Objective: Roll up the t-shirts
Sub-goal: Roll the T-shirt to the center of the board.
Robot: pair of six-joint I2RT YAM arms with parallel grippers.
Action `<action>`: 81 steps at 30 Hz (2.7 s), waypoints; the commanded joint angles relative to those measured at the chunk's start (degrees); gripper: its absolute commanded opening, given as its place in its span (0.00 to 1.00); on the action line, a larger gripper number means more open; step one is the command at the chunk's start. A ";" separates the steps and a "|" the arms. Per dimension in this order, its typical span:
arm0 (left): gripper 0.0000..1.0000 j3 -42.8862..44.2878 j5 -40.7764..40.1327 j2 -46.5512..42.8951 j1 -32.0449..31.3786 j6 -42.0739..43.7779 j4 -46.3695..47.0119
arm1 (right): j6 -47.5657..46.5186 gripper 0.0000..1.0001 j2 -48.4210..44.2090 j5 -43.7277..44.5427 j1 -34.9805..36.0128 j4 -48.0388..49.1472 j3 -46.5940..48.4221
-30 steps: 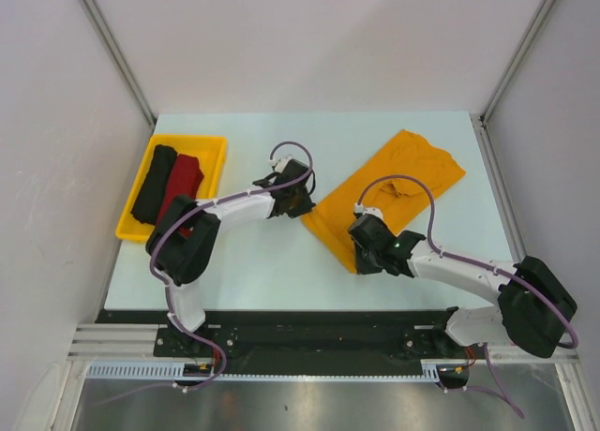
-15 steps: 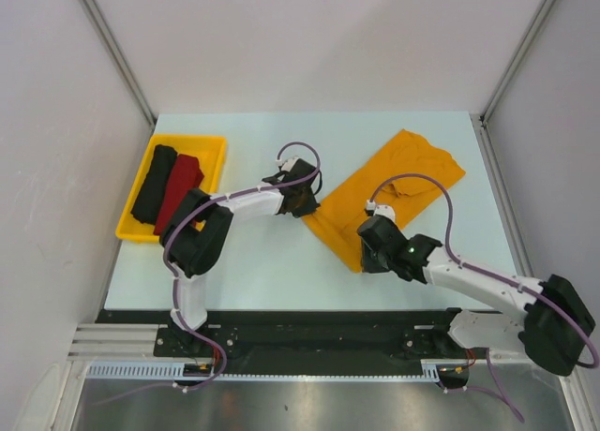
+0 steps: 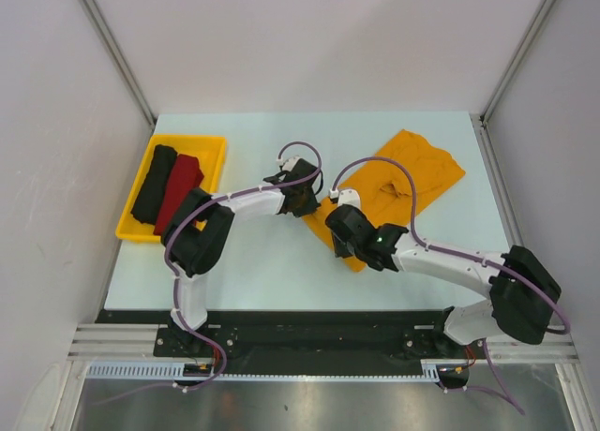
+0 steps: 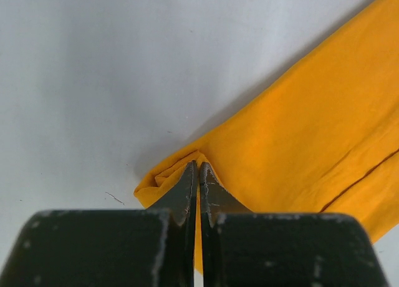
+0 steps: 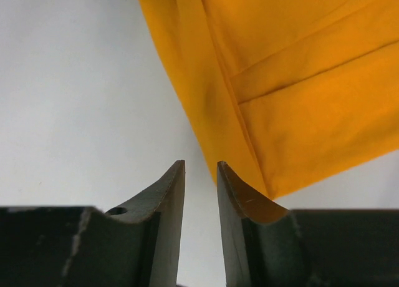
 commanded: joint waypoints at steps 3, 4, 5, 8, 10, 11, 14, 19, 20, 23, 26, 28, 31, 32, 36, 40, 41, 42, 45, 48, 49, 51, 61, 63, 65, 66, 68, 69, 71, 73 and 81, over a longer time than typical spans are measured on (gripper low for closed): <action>0.00 2.26 -1.32 1.27 -0.28 0.79 0.07 | -3.07 0.36 4.40 -2.51 -4.02 7.99 2.02; 0.00 2.34 -1.05 1.44 -0.28 0.62 -0.02 | -3.07 0.36 4.75 -3.56 -4.20 8.35 2.10; 0.00 2.34 -0.97 1.36 -0.28 0.61 0.07 | -2.98 0.35 5.10 -3.83 -4.90 8.61 2.02; 0.00 2.17 -0.79 1.44 -0.37 0.53 0.25 | -2.19 0.34 5.81 -4.53 -5.69 8.09 2.02; 0.00 2.17 -0.79 1.53 -0.45 0.53 0.33 | -1.93 0.33 6.33 -4.71 -6.49 7.21 1.93; 0.00 2.17 -0.79 1.45 -0.45 0.53 0.42 | -1.93 0.33 6.51 -4.80 -6.66 6.95 1.93; 0.00 2.08 -0.70 1.44 -0.54 0.53 0.51 | -1.75 0.29 7.83 -5.76 -7.19 6.77 1.67; 0.00 1.90 -0.61 1.09 -0.54 1.05 0.86 | -0.44 0.24 9.50 -5.76 -7.89 6.07 0.27; 0.00 1.82 -0.61 1.09 -0.54 1.14 1.04 | -0.08 0.24 9.50 -5.76 -8.07 6.16 -0.26; 0.00 1.73 -0.61 1.01 -0.54 1.76 0.95 | 0.62 0.23 8.89 -6.03 -8.51 6.94 -2.20; 0.00 1.47 -0.96 0.83 -0.54 2.20 1.12 | 0.71 0.23 8.80 -6.47 -8.95 7.56 -3.51; 0.00 0.85 -1.05 0.57 -0.54 2.28 1.30 | 0.80 0.22 9.50 -7.34 -9.04 8.00 -4.04; 0.00 0.24 -1.49 -0.14 -0.54 2.63 1.48 | 1.23 0.20 10.03 -7.70 -8.95 8.70 -5.10; 0.00 0.06 -1.49 -0.40 -0.54 2.72 1.48 | 1.32 0.20 9.94 -7.70 -8.95 8.88 -5.71; 0.00 0.06 -1.49 -1.71 -0.54 4.12 1.56 | 1.32 0.20 8.89 -7.70 -9.04 9.14 -6.59; 0.37 -1.87 -0.70 -5.39 -0.54 6.32 4.28 | 1.24 0.20 9.15 -8.66 -9.12 9.93 -6.60; 0.44 -3.27 -0.70 -6.72 -0.54 6.68 4.90 | 1.32 0.20 9.24 -9.01 -9.12 10.11 -6.51; 0.49 -3.89 -0.79 -7.86 -0.54 7.20 5.34 | 1.32 0.20 9.32 -9.10 -9.12 10.28 -6.59; 0.56 -6.52 0.00 -12.26 -0.63 8.00 6.48 | 1.41 0.20 9.59 -9.72 -9.12 10.99 -6.60; 0.53 -9.34 0.27 -16.21 -1.77 7.82 7.19 | 1.59 0.20 9.94 -10.07 -9.12 11.69 -6.59; 0.48 -9.87 0.53 -16.66 -2.21 7.56 7.45 | 1.68 0.20 9.94 -10.07 -9.12 11.95 -6.60; 0.44 -10.92 0.70 -17.54 -3.26 6.34 7.19 | 1.85 0.20 10.20 -10.33 -9.12 12.13 -6.51; 0.17 -12.60 10.89 -11.66 -5.29 0.79 16.06 | 2.03 0.19 9.59 -9.81 -9.21 11.61 -6.60; 0.15 -12.16 11.25 -10.08 -5.29 0.44 16.51 | 2.12 0.19 9.41 -9.81 -9.21 11.34 -6.60; 0.14 -11.98 11.43 -9.11 -5.29 0.26 16.16 | 2.20 0.19 8.89 -9.46 -9.30 10.99 -6.60; 0.13 -12.07 11.34 -8.67 -5.29 0.09 15.98 | 2.20 0.20 8.71 -9.37 -9.30 10.55 -6.60; 0.12 -12.33 11.25 -7.44 -5.29 -0.09 16.07 | 2.20 0.23 7.75 -9.19 -9.39 10.11 -6.60; 0.11 -12.25 11.17 -6.39 -5.29 0.00 15.89 | 2.20 0.24 6.79 -9.19 -9.39 9.59 -6.60; 0.10 -11.81 10.90 -5.33 -5.29 0.09 15.10 | 2.29 0.25 5.73 -9.10 -9.30 8.62 -6.59; 0.09 -11.81 10.73 -4.54 -5.29 0.17 15.01 | 2.47 0.26 3.80 -8.67 -9.30 7.74 -6.60; 0.09 -11.72 10.20 -4.53 -5.29 0.26 14.49 | 5.45 0.29 -1.66 -3.58 -6.05 -0.43 -7.21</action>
